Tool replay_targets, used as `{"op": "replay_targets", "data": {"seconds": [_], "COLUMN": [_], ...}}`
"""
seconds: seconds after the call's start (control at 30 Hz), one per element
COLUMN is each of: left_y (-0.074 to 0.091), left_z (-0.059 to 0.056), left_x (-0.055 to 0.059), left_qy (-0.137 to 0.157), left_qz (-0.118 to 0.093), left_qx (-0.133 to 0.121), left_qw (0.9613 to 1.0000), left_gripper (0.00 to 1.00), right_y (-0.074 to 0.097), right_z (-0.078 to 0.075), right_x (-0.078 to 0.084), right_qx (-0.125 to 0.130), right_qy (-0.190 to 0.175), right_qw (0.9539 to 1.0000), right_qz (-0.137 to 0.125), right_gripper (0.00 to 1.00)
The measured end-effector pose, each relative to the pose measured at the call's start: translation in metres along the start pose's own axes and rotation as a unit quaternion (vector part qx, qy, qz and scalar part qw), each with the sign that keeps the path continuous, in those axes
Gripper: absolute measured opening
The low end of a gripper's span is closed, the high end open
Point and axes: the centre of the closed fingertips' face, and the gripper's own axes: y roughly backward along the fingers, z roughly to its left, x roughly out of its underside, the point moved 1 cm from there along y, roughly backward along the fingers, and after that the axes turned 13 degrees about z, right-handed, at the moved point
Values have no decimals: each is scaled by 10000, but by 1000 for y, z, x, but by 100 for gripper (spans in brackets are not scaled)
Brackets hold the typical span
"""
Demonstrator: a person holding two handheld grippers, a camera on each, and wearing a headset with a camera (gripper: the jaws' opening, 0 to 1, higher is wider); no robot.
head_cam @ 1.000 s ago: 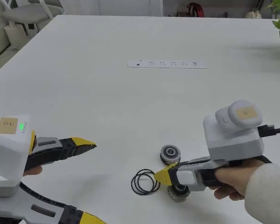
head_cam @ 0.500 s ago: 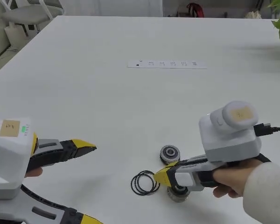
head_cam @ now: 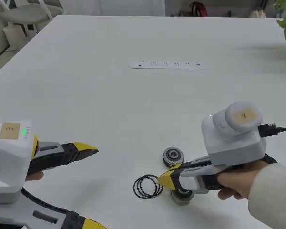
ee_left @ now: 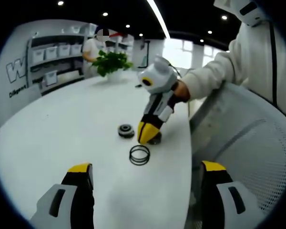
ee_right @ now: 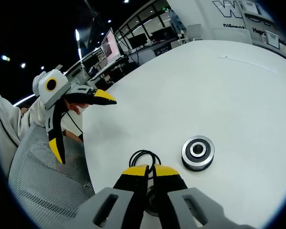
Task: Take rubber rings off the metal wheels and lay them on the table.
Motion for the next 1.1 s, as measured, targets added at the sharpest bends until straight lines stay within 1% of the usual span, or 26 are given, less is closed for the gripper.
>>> {"op": "replay_targets", "data": {"seconds": [0.13, 0.33, 0.53, 0.63, 0.77, 0.97, 1.1], "left_y": [1, 4, 11, 14, 19, 26, 29], "left_z": [1, 3, 10, 13, 17, 25, 33], "left_x": [0, -1, -4, -6, -8, -18, -31], "left_qy": [13, 1, 18, 41, 3, -100, -180], "left_qz": [-4, 0, -54, -85, -78, -109, -249], "left_qx": [-28, -73, -176, -212, -278, -352, -428], "left_qw": [10000, 10000, 9998, 9997, 9996, 9993, 9986], "left_gripper": [94, 94, 94, 94, 94, 94, 93], "right_y": [5, 16, 31, 35, 42, 52, 54], "right_z": [-2, -12, -24, -29, -35, -42, -43], "right_x": [-5, -11, -18, -19, -21, -23, -22], "right_qx": [20, 155, 284, 329, 378, 469, 466], "right_qy": [-18, -75, -263, -318, -372, -464, -507], "right_qw": [9999, 9994, 9975, 9967, 9954, 9930, 9921], "right_qz": [-109, -303, -588, -665, -802, -981, -1053], "right_gripper": [1, 1, 1, 1, 1, 2, 4]}}
